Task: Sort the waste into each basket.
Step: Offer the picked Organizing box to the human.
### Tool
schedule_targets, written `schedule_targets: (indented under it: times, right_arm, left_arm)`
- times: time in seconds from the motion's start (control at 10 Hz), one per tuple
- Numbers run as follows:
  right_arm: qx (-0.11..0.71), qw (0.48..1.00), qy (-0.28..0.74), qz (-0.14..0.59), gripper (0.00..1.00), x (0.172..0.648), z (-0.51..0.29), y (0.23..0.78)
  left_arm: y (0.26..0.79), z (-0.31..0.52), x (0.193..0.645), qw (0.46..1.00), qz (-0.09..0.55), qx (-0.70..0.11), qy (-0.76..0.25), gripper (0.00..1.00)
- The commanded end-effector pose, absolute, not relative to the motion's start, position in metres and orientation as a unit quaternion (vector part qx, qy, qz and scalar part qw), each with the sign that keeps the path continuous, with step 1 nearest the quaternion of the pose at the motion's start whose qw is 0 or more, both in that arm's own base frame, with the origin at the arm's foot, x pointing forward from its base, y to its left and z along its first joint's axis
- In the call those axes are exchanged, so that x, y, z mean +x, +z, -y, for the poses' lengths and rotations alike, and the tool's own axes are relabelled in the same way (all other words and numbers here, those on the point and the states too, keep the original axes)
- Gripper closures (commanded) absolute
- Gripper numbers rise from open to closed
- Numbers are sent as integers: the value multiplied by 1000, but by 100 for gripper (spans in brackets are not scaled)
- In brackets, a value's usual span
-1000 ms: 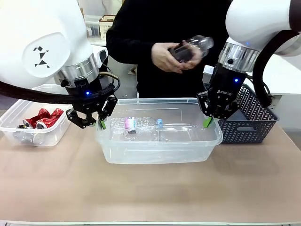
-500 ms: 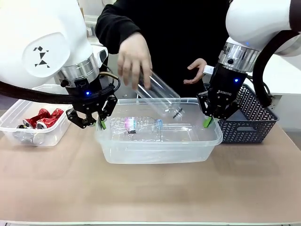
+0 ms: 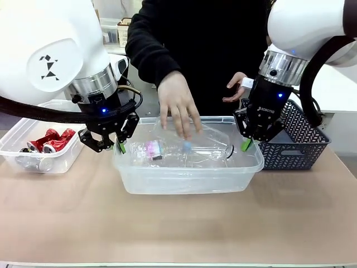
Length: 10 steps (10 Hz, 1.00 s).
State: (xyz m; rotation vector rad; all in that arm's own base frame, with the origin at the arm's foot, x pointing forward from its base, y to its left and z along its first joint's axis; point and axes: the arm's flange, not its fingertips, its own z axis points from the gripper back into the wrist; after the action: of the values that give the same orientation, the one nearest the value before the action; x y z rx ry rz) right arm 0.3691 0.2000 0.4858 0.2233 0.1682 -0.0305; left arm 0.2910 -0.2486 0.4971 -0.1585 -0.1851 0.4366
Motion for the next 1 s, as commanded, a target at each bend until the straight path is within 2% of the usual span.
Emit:
schedule_targets:
  times: [0.0, 0.9]
  right_arm:
    - [114, 990, -22, -83, 100, 368, -197, 487]
    - [114, 990, -22, -83, 100, 368, -197, 487]
  left_arm:
    - [501, 247, 296, 964, 91, -84, 235, 100]
    - [501, 247, 296, 964, 91, -84, 235, 100]
